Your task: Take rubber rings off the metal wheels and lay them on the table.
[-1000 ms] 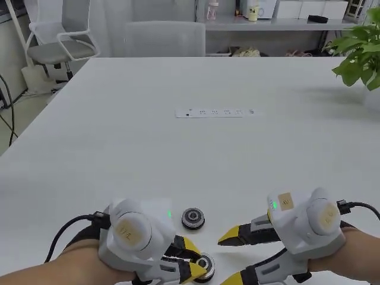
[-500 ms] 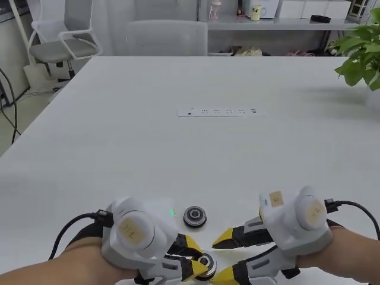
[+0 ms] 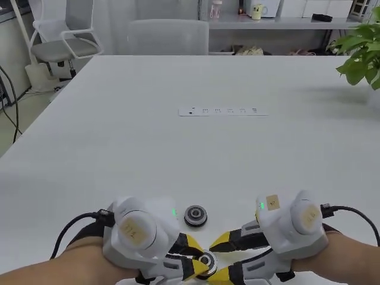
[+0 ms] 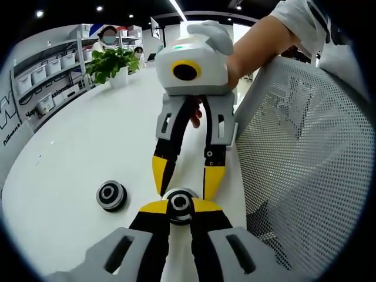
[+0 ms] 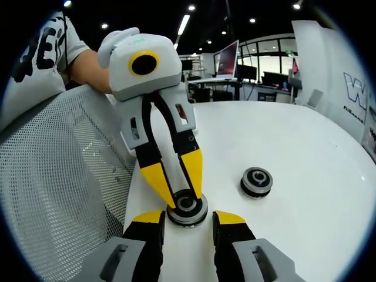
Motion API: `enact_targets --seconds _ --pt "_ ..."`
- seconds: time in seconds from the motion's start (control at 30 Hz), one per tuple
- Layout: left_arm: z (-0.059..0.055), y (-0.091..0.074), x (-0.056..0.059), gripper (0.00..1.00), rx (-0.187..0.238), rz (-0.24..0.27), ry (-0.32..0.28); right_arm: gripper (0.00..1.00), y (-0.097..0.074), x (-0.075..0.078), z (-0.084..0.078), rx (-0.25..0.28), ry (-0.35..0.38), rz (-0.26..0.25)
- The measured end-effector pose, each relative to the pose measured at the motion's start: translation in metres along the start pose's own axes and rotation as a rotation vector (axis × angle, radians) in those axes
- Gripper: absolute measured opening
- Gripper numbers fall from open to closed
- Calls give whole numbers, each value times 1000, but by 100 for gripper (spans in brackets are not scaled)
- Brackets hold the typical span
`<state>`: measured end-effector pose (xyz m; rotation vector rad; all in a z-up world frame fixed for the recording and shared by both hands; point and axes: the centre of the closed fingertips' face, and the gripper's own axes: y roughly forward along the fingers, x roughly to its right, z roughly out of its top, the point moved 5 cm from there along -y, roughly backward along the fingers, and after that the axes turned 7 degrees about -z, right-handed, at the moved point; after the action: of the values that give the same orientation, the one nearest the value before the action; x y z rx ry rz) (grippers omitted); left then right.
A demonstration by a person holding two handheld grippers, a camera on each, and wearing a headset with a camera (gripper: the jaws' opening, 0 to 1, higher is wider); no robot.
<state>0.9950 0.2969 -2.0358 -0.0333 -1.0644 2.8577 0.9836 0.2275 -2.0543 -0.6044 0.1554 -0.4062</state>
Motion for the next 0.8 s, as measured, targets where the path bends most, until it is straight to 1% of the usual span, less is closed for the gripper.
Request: enact_targets --seconds 0.27,0.47,0.8 --pt "0 0 1 8 -5 4 7 26 1 -1 0 4 -1 1" --pt "0 0 2 8 -3 4 4 23 -2 -3 -1 4 -12 -3" --pt "1 0 2 8 -2 7 4 19 -6 -2 -5 -3 -2 -4"
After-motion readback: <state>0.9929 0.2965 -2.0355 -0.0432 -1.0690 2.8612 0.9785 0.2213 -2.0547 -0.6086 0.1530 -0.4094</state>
